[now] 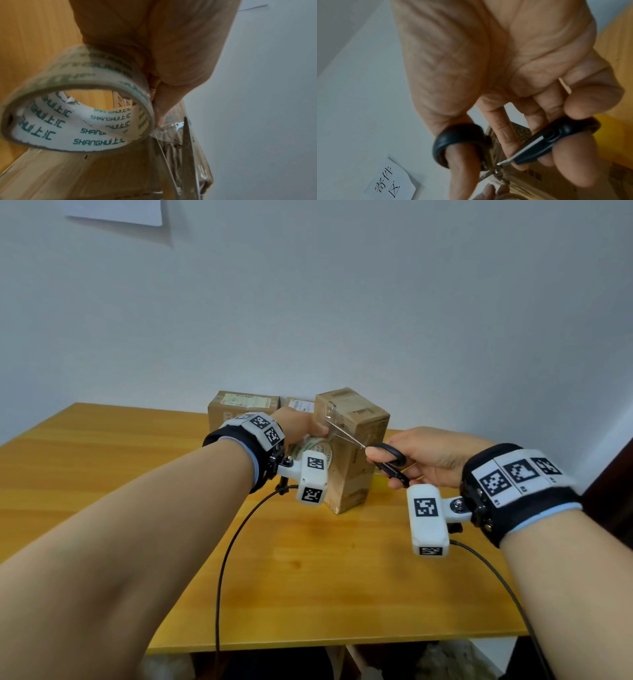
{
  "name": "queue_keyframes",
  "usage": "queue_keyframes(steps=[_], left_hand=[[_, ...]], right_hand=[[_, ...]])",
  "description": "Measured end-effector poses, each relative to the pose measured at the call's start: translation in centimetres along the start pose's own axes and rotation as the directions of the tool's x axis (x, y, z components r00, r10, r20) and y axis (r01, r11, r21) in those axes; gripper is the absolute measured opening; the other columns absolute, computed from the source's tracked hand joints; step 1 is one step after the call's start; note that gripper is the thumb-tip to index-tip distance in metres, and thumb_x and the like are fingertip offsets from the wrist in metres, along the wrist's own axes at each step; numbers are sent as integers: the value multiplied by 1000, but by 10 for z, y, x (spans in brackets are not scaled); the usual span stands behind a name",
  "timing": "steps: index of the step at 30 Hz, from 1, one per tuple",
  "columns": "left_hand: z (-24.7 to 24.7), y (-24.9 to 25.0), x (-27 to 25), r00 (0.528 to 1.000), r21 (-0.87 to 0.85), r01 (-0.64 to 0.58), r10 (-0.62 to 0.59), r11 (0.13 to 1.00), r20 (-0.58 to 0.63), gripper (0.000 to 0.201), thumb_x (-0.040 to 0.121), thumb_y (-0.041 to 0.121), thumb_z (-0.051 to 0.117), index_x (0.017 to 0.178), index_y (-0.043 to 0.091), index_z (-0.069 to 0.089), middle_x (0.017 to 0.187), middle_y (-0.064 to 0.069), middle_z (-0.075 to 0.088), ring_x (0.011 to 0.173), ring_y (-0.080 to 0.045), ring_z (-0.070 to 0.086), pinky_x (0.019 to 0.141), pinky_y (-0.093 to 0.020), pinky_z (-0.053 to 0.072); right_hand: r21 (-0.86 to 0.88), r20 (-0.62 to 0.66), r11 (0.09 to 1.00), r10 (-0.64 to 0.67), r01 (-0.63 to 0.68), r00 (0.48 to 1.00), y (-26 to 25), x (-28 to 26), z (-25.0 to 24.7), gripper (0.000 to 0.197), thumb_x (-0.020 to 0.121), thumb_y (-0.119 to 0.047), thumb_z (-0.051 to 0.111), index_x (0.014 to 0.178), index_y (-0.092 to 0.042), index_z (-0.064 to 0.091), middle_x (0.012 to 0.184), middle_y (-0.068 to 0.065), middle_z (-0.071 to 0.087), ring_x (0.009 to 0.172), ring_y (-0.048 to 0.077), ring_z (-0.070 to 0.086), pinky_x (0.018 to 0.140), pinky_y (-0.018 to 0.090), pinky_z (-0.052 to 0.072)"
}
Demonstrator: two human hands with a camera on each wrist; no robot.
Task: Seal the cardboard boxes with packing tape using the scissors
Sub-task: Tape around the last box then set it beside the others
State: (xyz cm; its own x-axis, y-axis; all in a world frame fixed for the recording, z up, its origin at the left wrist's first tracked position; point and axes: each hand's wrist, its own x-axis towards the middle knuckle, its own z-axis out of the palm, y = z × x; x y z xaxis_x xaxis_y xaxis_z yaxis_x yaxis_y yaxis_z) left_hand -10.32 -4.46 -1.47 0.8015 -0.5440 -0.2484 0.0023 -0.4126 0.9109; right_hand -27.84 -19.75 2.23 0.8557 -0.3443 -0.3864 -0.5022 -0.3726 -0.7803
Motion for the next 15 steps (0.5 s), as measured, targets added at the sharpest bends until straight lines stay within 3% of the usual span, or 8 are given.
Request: queue_keyframes(steps=[3, 7, 9, 12, 15], left_hand=[[-2, -1, 0, 1000, 4, 22, -22, 1000, 19, 67, 60, 36, 81, 118, 6, 63, 106, -17, 72, 96, -38, 71, 88, -56, 55], [-4, -2, -1, 1000, -1, 30, -30, 1000, 7, 50, 75, 32, 79, 115, 6, 64, 104, -17, 73, 95, -37, 71, 89, -55, 55], [-6, -3, -1, 999, 2, 43, -43, 999, 9, 51, 75, 32, 78, 117, 7, 63, 107, -17, 72, 97, -37, 70, 90, -54, 55], [-8, -2, -1, 998, 2, 61, -61, 998, 9, 57, 74, 33, 78, 120, 6, 61, 108, -17, 72, 98, -37, 70, 91, -53, 54], [-7, 1, -3, 1000, 12, 30, -30, 999, 6, 50, 84, 28, 74, 125, 3, 59, 113, -14, 68, 103, -33, 67, 96, -49, 53]], right_hand=[[5, -5, 1000, -21, 21, 1000, -6, 6, 6, 34, 82, -41, 77, 103, -17, 66, 88, 5, 63, 71, 16, 63, 61, 28, 43], [-26, -21, 998, -49, 49, 999, -12, 13, 13, 34, 83, -40, 77, 102, -14, 65, 81, 3, 62, 66, 12, 62, 57, 23, 40], [-28, -26, 998, -57, 56, 998, -13, 15, 15, 33, 84, -38, 77, 103, -13, 67, 79, 2, 61, 64, 11, 63, 55, 21, 40], [-14, -42, 998, -67, 66, 997, -14, 18, 17, 30, 84, -34, 78, 107, -17, 69, 82, 3, 63, 63, 11, 64, 52, 20, 38], [0, -54, 997, -71, 71, 996, -15, 19, 20, 28, 86, -31, 77, 108, -17, 70, 89, 6, 63, 64, 12, 63, 52, 21, 37]])
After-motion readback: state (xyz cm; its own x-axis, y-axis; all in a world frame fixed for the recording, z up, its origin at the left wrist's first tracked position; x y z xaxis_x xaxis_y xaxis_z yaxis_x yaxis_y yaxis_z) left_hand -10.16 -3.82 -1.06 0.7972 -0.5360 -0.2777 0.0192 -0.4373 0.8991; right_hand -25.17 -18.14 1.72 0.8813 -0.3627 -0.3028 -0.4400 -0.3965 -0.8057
